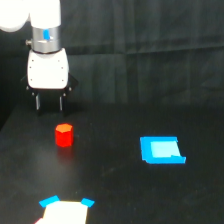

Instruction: Pick up the red object from the table

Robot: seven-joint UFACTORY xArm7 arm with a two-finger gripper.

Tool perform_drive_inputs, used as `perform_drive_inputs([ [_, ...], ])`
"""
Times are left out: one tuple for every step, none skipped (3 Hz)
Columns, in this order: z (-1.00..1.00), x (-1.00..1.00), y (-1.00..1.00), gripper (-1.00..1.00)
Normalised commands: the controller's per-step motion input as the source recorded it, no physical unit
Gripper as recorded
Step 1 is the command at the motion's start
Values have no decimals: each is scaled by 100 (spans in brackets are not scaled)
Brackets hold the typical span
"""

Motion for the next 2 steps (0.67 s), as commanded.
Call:
perform_drive_inputs([
  [-81, 69, -100, 100],
  [-28, 24, -100, 99],
])
